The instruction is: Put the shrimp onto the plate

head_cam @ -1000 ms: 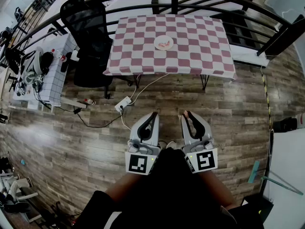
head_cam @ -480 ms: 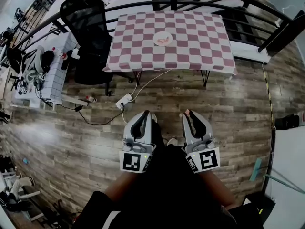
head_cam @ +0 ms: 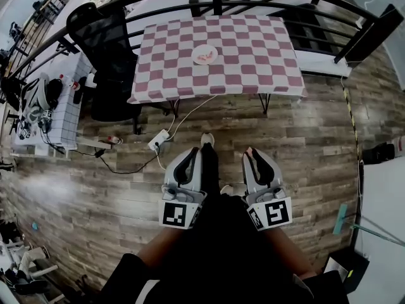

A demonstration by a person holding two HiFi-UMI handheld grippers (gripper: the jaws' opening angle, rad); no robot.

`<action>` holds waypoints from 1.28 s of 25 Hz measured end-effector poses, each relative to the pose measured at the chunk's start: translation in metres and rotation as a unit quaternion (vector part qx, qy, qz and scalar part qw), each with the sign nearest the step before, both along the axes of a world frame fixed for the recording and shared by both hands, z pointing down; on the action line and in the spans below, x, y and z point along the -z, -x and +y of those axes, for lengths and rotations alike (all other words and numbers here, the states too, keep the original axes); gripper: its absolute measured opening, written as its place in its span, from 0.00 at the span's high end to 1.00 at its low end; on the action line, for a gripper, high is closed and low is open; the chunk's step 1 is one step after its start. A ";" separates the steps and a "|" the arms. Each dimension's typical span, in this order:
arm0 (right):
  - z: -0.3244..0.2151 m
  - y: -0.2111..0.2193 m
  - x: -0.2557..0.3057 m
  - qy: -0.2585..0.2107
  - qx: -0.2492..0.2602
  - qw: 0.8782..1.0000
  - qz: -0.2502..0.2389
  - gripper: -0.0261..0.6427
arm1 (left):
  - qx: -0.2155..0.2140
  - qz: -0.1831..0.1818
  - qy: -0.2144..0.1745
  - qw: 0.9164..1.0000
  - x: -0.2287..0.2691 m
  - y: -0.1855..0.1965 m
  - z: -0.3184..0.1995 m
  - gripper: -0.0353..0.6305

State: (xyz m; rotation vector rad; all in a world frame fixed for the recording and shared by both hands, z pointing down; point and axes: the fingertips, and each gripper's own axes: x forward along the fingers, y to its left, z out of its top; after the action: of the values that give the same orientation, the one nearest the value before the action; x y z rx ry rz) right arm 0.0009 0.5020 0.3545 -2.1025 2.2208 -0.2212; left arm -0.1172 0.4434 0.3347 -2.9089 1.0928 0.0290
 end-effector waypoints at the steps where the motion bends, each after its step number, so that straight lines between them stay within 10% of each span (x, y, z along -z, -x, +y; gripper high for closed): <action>1: -0.003 -0.004 -0.001 0.000 -0.004 1.000 0.000 0.86 | -0.004 0.006 -0.001 1.000 0.000 -0.004 -0.003 0.94; 32: -0.361 -0.081 -0.012 0.056 0.004 0.998 0.025 0.86 | -0.009 0.006 0.078 0.997 -0.031 -0.089 -0.354 0.94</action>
State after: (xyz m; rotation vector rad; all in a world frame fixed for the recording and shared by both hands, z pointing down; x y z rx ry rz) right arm 0.0819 0.1413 0.3662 -2.1789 2.2956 -0.3034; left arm -0.0277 0.0890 0.3662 -3.0593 1.1184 -0.0413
